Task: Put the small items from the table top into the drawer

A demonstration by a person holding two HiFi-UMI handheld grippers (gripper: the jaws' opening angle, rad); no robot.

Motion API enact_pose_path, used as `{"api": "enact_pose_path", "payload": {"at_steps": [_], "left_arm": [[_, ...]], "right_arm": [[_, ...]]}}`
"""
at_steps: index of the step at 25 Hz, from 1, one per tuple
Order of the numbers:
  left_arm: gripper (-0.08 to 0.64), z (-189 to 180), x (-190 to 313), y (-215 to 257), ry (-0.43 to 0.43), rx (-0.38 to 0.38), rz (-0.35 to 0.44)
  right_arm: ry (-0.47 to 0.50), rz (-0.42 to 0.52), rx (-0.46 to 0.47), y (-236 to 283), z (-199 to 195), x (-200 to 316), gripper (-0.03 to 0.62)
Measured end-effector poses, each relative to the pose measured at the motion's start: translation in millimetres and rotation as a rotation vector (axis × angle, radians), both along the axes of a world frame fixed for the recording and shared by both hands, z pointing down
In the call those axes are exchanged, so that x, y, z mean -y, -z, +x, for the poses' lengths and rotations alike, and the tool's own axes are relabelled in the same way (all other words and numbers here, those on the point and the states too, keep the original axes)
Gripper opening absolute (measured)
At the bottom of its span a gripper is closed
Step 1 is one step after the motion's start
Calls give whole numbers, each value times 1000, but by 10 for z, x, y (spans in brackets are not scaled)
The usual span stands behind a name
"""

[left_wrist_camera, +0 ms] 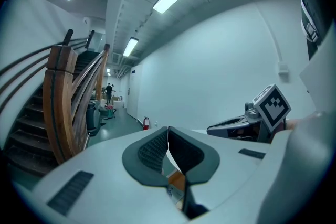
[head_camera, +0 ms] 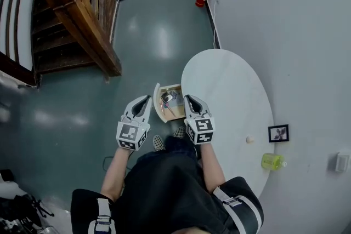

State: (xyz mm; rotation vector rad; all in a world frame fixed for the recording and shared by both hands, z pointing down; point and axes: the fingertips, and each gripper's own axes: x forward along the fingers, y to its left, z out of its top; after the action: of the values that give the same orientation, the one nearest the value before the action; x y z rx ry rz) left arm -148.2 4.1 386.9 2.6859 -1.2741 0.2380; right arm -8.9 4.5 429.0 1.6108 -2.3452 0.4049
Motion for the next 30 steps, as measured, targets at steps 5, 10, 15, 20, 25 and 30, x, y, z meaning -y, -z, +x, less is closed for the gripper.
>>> {"api": "enact_pose_path", "payload": {"at_steps": [5, 10, 15, 20, 25, 30], "left_arm": [[20, 41, -118, 39, -27, -2, 9], [20, 22, -200, 96, -41, -9, 18], [20, 42, -278, 82, -64, -2, 15], [20, 73, -310, 89, -66, -5, 13], [20, 113, -355, 83, -78, 3, 16], [20, 169, -389, 111, -100, -15, 28]], "right_arm": [[-21, 30, -2, 141, 95, -161, 40], [-47, 40, 6, 225, 140, -292, 40], [-62, 31, 26, 212, 160, -391, 40], [-63, 34, 28, 212, 160, -446, 40], [-68, 35, 29, 210, 173, -496, 40], [-83, 36, 29, 208, 213, -527, 40]]}}
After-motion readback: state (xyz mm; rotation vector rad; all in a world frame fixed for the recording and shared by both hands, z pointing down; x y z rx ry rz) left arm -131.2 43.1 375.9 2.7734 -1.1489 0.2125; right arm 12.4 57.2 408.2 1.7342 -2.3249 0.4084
